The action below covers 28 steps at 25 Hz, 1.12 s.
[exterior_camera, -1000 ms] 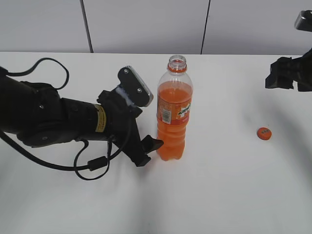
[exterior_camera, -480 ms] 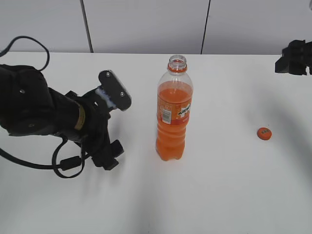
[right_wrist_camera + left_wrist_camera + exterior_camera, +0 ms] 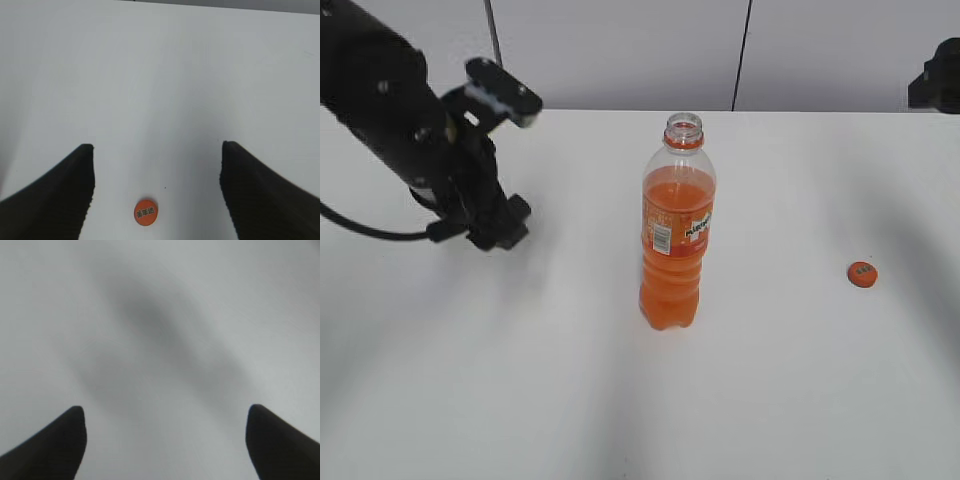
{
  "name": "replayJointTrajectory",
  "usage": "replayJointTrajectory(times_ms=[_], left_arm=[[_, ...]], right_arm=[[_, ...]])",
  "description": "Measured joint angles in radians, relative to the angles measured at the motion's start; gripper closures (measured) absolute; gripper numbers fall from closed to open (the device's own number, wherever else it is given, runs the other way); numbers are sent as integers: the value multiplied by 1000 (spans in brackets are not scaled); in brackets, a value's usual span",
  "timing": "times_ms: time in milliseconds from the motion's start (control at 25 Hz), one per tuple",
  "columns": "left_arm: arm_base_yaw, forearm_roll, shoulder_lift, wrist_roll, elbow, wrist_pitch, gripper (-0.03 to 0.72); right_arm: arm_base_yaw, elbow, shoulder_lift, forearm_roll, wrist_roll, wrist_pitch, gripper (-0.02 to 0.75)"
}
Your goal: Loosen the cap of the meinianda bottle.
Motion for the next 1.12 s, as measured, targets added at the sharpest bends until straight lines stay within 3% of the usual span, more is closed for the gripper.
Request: replayJointTrajectory(times_ms=[240, 480, 800, 1120], left_arm=[[169, -83, 0, 35, -180, 184, 101], [297, -84, 0, 47, -304, 390, 106], [358, -90, 0, 71, -418, 564, 123], [361, -175, -38, 74, -418, 575, 124]], right_arm=[[0, -133, 0, -12, 0, 129, 152], [0, -308, 60, -19, 0, 393, 152], [0, -548, 194, -38, -34, 782, 152], [0, -599, 185, -25, -44, 822, 152]])
